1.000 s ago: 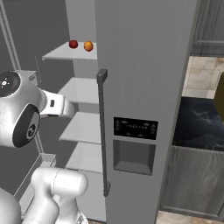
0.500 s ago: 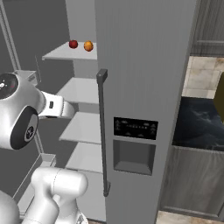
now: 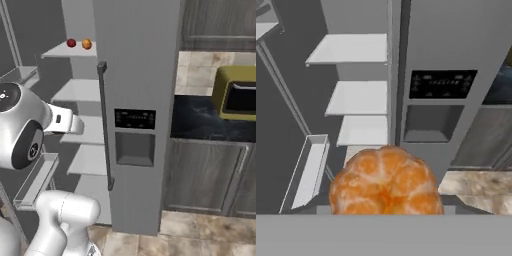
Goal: Pick up the tangerine and peach from the fridge and place one fruit on each plate on the dining counter.
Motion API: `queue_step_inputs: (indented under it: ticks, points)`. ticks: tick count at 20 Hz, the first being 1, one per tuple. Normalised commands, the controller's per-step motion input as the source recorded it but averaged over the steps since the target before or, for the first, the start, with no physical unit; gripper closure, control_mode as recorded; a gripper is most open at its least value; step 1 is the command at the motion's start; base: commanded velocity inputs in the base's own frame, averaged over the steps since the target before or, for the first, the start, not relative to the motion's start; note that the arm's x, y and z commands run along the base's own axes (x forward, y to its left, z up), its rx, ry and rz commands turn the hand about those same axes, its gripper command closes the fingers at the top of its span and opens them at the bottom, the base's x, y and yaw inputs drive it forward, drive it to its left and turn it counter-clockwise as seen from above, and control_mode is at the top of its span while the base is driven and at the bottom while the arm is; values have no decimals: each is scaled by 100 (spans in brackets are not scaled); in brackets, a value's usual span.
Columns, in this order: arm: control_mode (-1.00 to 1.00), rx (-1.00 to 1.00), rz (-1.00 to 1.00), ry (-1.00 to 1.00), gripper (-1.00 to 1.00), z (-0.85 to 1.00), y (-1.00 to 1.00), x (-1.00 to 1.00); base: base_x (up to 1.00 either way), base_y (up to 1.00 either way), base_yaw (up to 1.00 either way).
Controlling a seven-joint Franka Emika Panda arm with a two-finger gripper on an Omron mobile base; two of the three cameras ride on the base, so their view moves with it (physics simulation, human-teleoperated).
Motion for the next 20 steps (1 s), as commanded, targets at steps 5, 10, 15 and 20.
queue_step_inputs:
  ticks: [5,10,15,20]
  points:
    - [100,0,0,0,100,0,0,0,-66,-54,-57]
    - [100,0,0,0,100,0,0,0,-1,-28,-86]
    - [100,0,0,0,100,0,0,0,0,-11,-95]
    - [100,0,0,0,100,0,0,0,0,0,-100]
